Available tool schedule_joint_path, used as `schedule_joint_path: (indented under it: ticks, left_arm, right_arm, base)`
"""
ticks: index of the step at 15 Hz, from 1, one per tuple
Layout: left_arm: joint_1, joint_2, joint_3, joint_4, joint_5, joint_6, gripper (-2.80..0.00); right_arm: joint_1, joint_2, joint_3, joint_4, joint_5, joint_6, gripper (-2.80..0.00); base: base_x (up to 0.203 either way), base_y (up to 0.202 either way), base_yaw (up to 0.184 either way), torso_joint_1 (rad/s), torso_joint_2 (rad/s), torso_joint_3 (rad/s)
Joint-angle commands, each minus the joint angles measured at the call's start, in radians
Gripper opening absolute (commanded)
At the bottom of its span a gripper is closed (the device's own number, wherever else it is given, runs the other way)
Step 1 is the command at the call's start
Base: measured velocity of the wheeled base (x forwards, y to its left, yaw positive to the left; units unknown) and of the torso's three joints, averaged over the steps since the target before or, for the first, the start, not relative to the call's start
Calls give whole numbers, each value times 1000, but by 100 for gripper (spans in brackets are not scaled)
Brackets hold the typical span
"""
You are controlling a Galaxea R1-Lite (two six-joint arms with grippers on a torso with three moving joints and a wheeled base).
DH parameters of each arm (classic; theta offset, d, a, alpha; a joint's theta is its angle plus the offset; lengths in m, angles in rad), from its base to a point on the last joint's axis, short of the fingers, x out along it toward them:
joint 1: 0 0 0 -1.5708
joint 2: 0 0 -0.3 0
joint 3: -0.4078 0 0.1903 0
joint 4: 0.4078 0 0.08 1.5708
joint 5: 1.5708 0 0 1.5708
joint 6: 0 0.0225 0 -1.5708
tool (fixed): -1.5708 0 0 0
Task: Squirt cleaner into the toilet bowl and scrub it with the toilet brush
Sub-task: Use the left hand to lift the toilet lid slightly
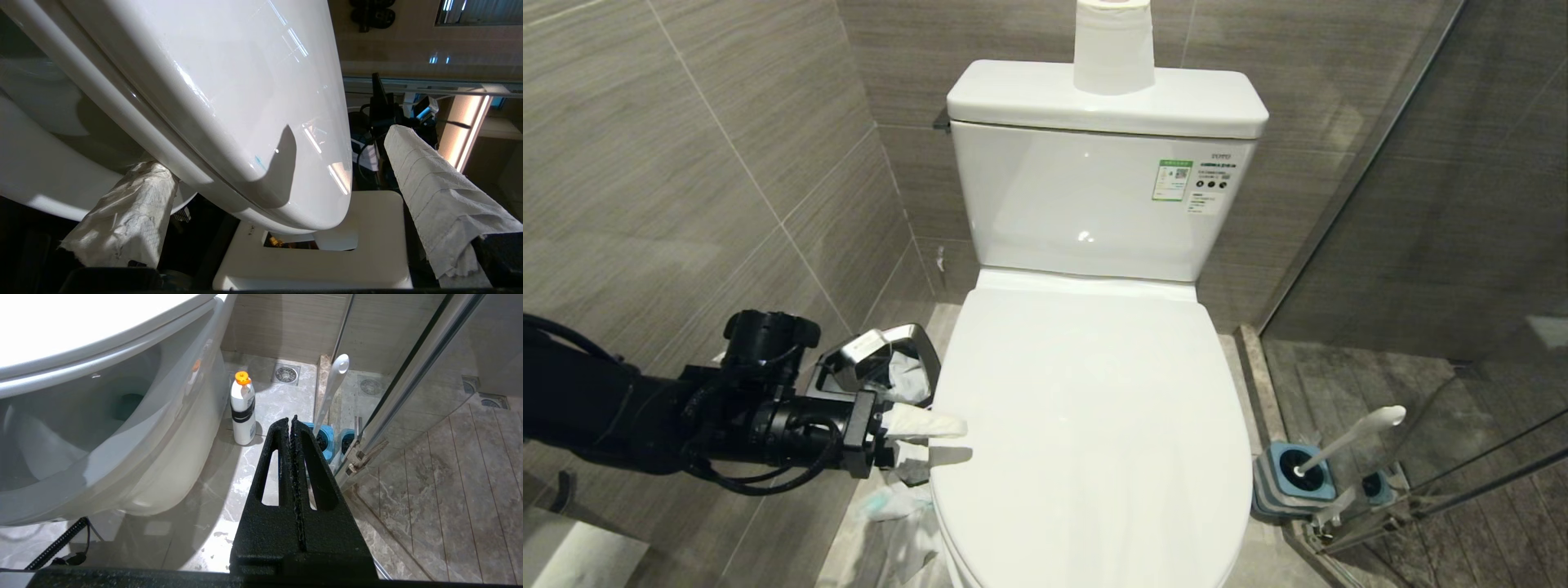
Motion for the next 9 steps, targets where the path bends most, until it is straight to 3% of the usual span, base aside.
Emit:
schedule_joint_path:
  ticks: [1, 9]
  left_arm:
    - [-2, -19, -6, -1, -7, -51, 0]
    - [10, -86, -53, -8, -11, -310, 0]
  right_arm:
    - [0, 0, 2, 0, 0, 0, -280]
    - [0, 0, 2, 0, 0, 0, -280]
  base:
    - [0, 0, 0, 0, 0, 0]
    - [0, 0, 0, 0, 0, 0]
